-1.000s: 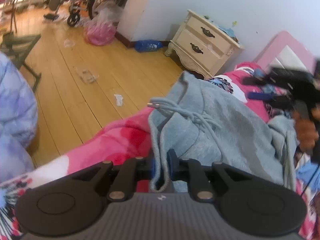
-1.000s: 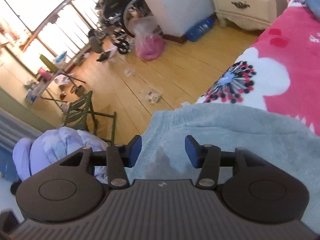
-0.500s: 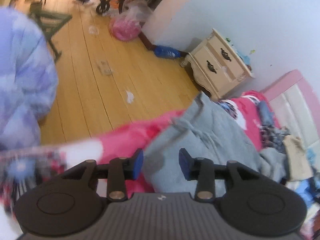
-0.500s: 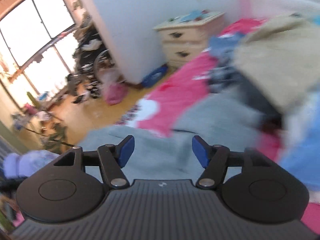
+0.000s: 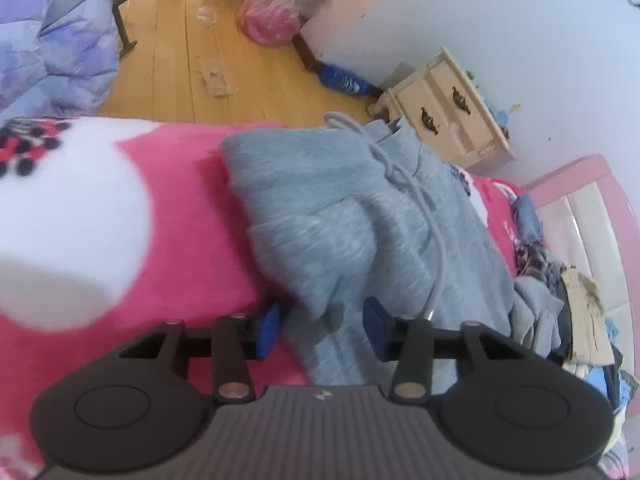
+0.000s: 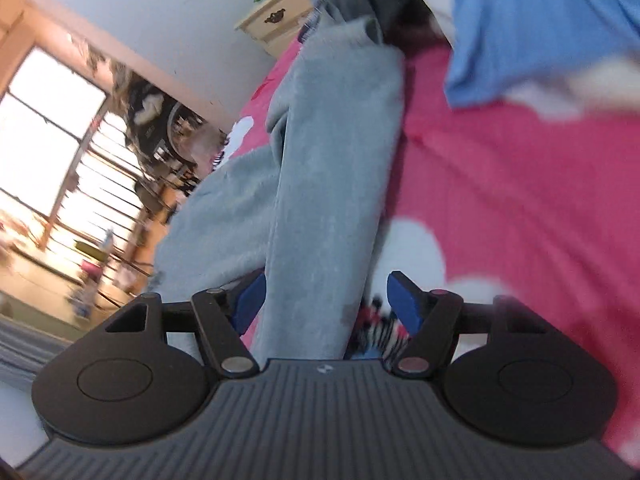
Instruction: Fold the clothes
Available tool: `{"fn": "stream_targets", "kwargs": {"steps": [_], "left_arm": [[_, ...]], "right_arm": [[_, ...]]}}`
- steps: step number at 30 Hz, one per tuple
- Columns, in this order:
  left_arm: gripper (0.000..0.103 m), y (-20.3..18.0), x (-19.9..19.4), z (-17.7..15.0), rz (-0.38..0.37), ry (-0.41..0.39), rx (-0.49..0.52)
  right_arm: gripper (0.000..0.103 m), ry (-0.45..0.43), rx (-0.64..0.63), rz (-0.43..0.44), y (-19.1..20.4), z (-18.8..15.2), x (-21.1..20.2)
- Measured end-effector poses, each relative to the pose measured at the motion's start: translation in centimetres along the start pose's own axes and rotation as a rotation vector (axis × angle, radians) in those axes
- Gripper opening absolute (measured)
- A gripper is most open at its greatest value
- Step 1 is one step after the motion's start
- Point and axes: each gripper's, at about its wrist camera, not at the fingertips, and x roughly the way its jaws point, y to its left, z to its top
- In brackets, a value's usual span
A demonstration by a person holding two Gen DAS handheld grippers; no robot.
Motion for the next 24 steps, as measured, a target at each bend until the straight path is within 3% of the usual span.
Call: {"fn": "stream_targets", "kwargs": {"steps": [1,2,4,9,12,17,18,21,24], "left_arm": [[0.022,-0.3,-0.4,-0.1,0.016,-0.015,0.0],[0.015,-0.6,-0.9,-0.2,0.032,-0.029,0.001],[0.009,-1.3,-1.8,-0.4,0.065,-0.058,0.002],[0.006,-3.2,-5.5,-0.1,0.139,-0.133,0.029],[0.007,-3.1,-5.6,0.8,0.207,-0.097,0.064],[0.027,-1.4,-2.6,0.4,0.329,-0.022,0.126],[0.027,-1.1,-2.9,0.1,0.324,-0.032,0.126],[0.046,-1.1,-4.1,-0.3,0.353,-0.059,0.161],[0.048,-3.0,-5.1,-1.0,0.402,-0.112,0.266]], "right_arm": [[0.067,-0.004,0.016,0.01,-0.5,-0.5,-0.3],[0.067,-0.007,0.028,0.017,-0.9,-1.0,-0.5],[0.067,-0.008,0.039,0.015,-1.6,-1.8,-0.8],[0.067,-0.031,0.02,-0.006,-2.6,-2.5,-2.1],[0.067,-0.047,0.005,-0.011,-3.4,-2.6,-2.8],[0.067,-0.042,-0.038,-0.067,-3.4,-2.9,-2.6],[0.067,-0.044,-0.06,-0.084,-3.1,-2.9,-2.7],[0.067,-0.07,-0.153,-0.136,-1.6,-2.3,-2.8],[0.067,-0.09,-0.261,-0.15,0.7,-0.8,-1.7]]}}
